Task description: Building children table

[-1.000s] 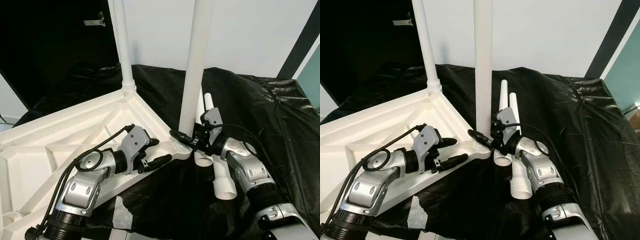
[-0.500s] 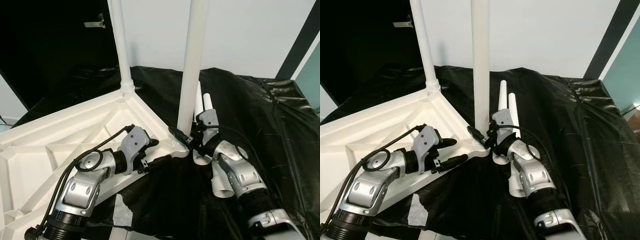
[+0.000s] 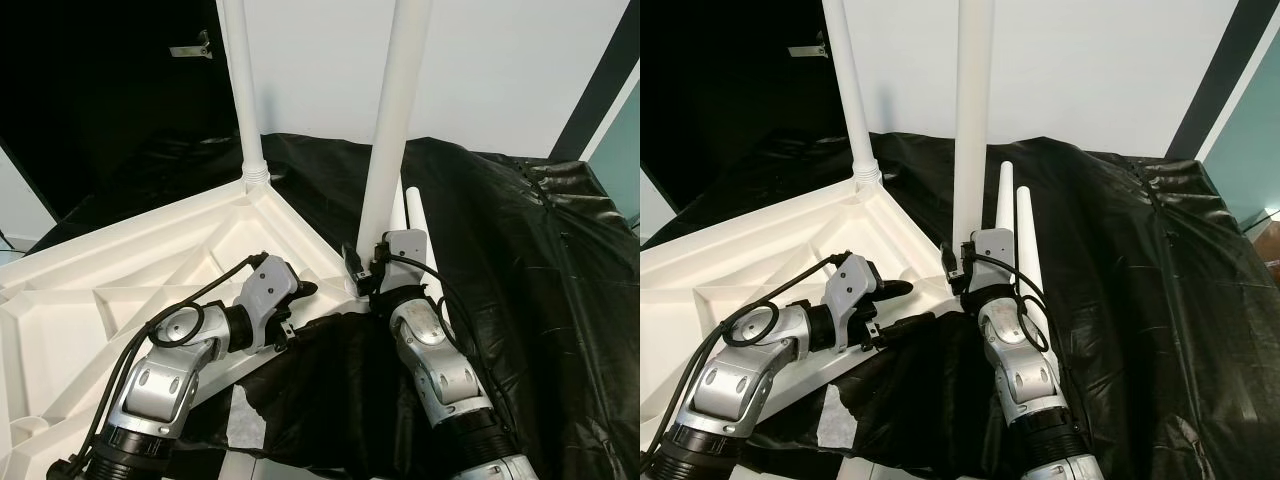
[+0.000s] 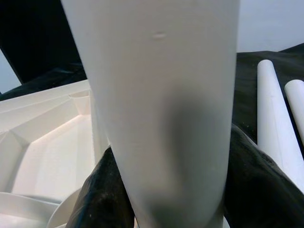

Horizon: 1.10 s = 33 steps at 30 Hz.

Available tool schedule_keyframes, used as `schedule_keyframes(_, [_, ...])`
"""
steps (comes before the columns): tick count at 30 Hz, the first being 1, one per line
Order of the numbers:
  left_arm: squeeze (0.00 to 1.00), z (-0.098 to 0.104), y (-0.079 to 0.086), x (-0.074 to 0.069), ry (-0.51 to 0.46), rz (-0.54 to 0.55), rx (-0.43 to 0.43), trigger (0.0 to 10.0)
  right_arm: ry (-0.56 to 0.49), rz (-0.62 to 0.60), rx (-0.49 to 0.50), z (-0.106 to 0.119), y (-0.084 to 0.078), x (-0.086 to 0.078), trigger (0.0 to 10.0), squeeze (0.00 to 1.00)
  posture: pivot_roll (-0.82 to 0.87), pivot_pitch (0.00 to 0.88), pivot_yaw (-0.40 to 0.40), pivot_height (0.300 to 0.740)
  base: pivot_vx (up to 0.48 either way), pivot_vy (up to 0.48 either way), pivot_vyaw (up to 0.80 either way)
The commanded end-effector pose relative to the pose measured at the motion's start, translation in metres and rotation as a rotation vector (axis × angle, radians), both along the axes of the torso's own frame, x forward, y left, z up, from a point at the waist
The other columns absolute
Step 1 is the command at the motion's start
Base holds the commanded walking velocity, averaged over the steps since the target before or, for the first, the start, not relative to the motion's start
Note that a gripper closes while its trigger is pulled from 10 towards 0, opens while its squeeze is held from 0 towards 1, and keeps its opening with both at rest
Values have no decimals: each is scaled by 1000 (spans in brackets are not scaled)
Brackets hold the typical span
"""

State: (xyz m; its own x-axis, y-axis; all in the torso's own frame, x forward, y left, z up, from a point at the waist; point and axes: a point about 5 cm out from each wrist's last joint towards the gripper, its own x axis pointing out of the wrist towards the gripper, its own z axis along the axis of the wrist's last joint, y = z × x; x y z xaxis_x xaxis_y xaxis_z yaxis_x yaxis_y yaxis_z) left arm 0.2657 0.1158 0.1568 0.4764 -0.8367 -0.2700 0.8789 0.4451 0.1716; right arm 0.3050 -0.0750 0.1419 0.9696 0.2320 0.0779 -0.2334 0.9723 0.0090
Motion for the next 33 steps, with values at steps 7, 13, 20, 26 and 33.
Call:
schedule_keyframes(7, [0,3,2,4,-12,47,5,10000,35,-26,13,-6,-4,-5,10000,0,27,0,-7,740,0,0,0])
schedule_keyframes(13, [0,4,1,4,-14,49,4,10000,6,70,27,-1,-12,-7,10000,1000,29,0,-10,740,0,0,0])
schedule_keyframes(20, [0,5,1,4,-14,52,1,10000,-31,245,-13,5,-31,-10,10000,1000,31,0,-17,740,0,0,0])
schedule_keyframes(26, [0,6,2,4,-17,59,-2,10000,-14,413,-99,3,-54,-7,10000,0,33,0,-20,740,0,0,0])
schedule_keyframes(33, [0,6,3,5,-19,62,-3,10000,16,526,-146,1,-62,2,10000,0,36,0,-21,740,0,0,0])
